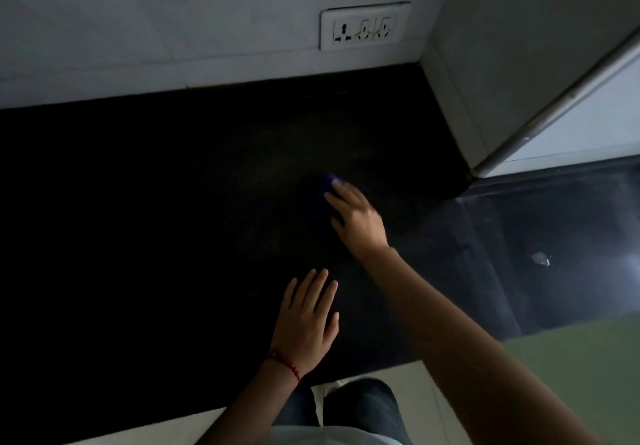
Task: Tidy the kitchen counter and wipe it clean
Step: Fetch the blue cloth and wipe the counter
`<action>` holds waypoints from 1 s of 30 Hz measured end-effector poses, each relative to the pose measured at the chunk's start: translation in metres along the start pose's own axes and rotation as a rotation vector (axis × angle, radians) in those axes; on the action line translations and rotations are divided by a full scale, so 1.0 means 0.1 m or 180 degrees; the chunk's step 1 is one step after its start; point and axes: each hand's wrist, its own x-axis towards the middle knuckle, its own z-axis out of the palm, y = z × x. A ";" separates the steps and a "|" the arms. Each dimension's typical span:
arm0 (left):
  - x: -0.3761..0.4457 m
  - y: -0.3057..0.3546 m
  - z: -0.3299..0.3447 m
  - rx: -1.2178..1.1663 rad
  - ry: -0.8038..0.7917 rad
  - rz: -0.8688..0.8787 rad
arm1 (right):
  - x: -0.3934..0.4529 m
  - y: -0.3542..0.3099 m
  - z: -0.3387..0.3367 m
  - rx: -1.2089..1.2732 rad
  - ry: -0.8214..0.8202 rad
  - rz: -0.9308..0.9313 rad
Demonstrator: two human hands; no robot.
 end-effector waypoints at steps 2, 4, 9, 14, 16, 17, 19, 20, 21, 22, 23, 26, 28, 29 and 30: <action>0.00 0.00 0.00 -0.0043 -0.0019 0.0001 | -0.21 0.22 -0.05 -0.0035 0.0063 -0.0282; 0.00 0.00 0.00 -0.0033 -0.0078 -0.0007 | -0.14 0.37 -0.16 -0.0133 0.0415 0.0186; 0.00 0.00 0.02 -0.0017 -0.0039 0.0019 | 0.06 0.11 -0.03 -0.0107 0.0691 0.1209; -0.01 -0.02 0.01 -0.0113 0.0007 0.0068 | -0.61 0.15 -0.06 -0.0420 0.0387 0.0186; -0.02 -0.03 0.04 -0.0201 0.0060 0.0157 | -0.87 0.22 -0.14 -0.0393 0.0381 0.0225; -0.02 -0.02 0.05 -0.0258 0.0112 0.0194 | -0.99 0.26 -0.19 -0.0399 0.0454 0.0246; 0.01 0.04 0.08 -0.0404 0.0231 0.0226 | -1.21 0.37 -0.28 -0.0371 0.0666 0.0324; 0.04 0.12 0.08 -0.0490 0.0298 0.0229 | -1.32 0.44 -0.32 -0.0292 0.0791 0.0403; 0.10 0.22 0.08 -0.0577 0.0364 0.0249 | -1.43 0.51 -0.38 -0.0202 0.0950 0.0498; 0.17 0.36 0.08 -0.0656 0.0419 0.0292 | -1.52 0.61 -0.44 -0.0119 0.1120 0.0594; 0.26 0.52 0.08 -0.0717 0.0457 0.0352 | -1.61 0.73 -0.51 -0.0055 0.1296 0.0684; 0.52 1.05 0.10 -0.0752 0.0412 0.0502 | -1.88 1.13 -0.79 -0.0075 0.1793 0.1013; 0.67 1.39 0.14 -0.0721 0.0228 0.0521 | -2.04 1.44 -0.96 -0.0143 0.2046 0.1323; 0.72 1.53 0.19 -0.0656 0.0109 0.0542 | -2.13 1.57 -1.01 -0.0159 0.2115 0.1485; 0.75 1.65 0.24 -0.0564 -0.0010 0.0579 | -2.20 1.70 -1.04 -0.0202 0.2114 0.1618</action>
